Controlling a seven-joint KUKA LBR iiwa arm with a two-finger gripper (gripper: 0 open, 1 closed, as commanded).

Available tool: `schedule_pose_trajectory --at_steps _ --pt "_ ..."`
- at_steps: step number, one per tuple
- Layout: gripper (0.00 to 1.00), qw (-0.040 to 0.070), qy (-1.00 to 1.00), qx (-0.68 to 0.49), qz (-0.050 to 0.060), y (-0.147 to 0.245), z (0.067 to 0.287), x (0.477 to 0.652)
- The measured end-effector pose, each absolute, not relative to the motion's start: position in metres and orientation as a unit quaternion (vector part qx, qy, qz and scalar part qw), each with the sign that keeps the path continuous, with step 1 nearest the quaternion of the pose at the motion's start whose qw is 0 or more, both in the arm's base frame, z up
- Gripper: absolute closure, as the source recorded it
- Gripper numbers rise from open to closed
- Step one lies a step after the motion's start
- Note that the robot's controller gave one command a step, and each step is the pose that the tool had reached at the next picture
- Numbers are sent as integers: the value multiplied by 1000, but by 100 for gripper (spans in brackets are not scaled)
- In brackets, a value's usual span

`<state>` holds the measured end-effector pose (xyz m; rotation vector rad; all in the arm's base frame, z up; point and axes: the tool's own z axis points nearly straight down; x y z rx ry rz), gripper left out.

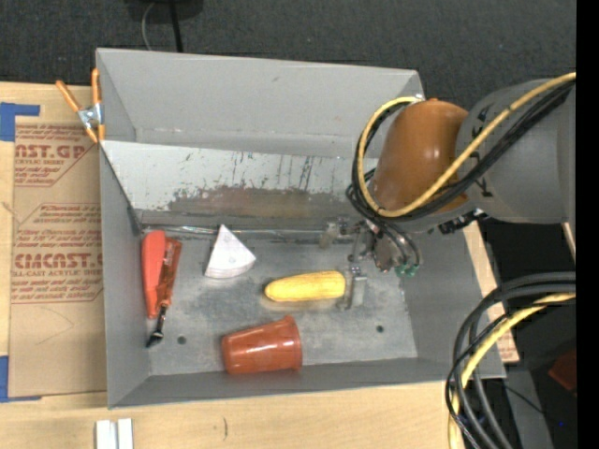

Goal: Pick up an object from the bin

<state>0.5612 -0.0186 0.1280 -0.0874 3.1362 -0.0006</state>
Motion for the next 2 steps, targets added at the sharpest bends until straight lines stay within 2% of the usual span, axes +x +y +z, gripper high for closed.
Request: schedule_pose_trajectory --at_steps 1,2 --pt "0 -3 1000 -9 1 -2 102 559" --pt "0 2 999 -46 0 4 125 555"
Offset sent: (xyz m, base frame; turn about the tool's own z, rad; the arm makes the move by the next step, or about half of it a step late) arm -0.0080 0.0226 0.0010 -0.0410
